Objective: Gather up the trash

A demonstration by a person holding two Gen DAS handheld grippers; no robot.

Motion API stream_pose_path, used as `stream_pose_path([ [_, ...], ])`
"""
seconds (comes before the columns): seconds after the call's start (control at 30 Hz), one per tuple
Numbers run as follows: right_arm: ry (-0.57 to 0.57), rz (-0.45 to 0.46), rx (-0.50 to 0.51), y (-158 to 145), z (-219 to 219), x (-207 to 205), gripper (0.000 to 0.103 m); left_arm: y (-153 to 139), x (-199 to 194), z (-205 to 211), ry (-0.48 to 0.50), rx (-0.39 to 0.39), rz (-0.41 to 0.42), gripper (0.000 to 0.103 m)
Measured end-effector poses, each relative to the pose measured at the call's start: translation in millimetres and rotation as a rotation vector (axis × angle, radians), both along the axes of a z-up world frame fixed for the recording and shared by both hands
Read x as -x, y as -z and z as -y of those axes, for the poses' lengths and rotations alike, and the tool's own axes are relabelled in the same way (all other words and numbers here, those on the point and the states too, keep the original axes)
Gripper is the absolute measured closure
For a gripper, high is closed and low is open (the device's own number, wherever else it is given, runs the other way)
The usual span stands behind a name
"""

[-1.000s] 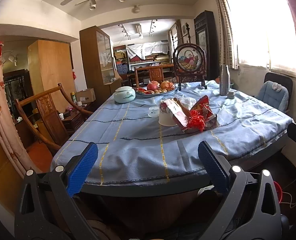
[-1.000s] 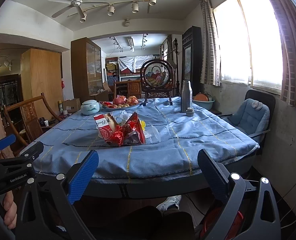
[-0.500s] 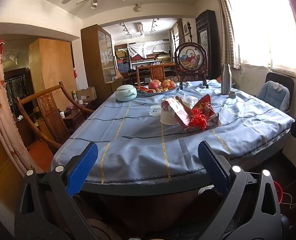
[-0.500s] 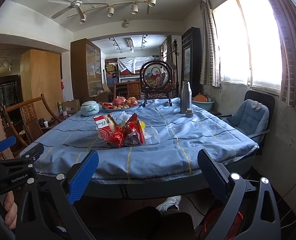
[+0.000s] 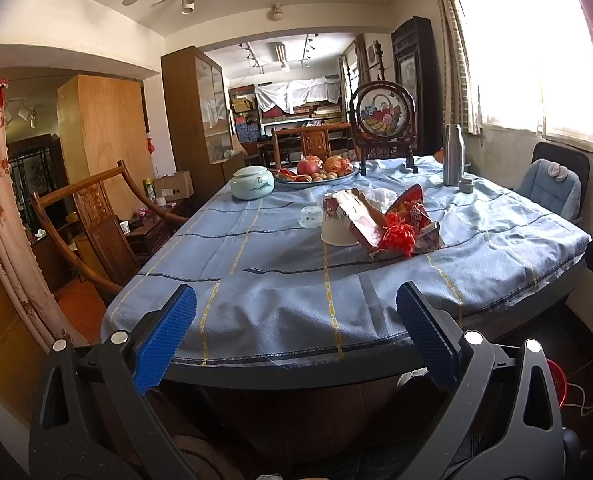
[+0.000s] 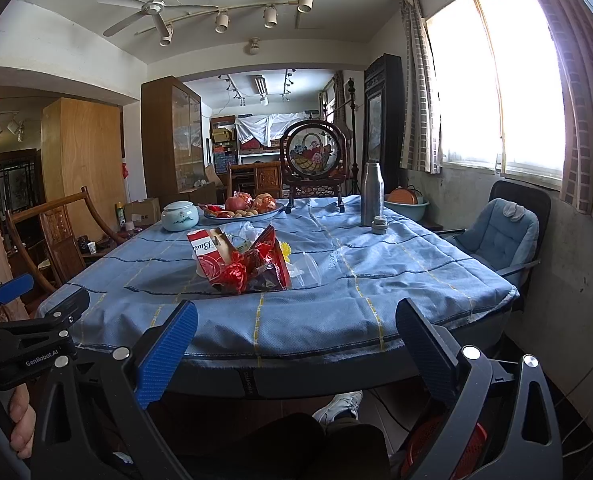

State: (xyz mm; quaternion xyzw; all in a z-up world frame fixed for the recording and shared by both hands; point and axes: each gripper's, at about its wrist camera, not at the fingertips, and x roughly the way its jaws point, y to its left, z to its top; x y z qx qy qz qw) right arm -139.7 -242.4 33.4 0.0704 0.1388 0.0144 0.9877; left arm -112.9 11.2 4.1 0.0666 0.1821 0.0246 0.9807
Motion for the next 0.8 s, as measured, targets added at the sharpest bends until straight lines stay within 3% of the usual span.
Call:
stream_pose_path([
  [0.4,0.036,-0.002,-0.049,5,18,-7,0.006,5,-33,-19,0.030,0.064,-0.079,0.007],
  [0.67,0.077,-0.102,-0.151,39,52,-43,0.006,23,-117,-23,0.101,0.148,-0.244,0.007],
  [0.8,0.087,-0.140,-0.195,57,62,-60,0.006,22,-164,-8,0.145,0.160,-0.283,0.007],
])
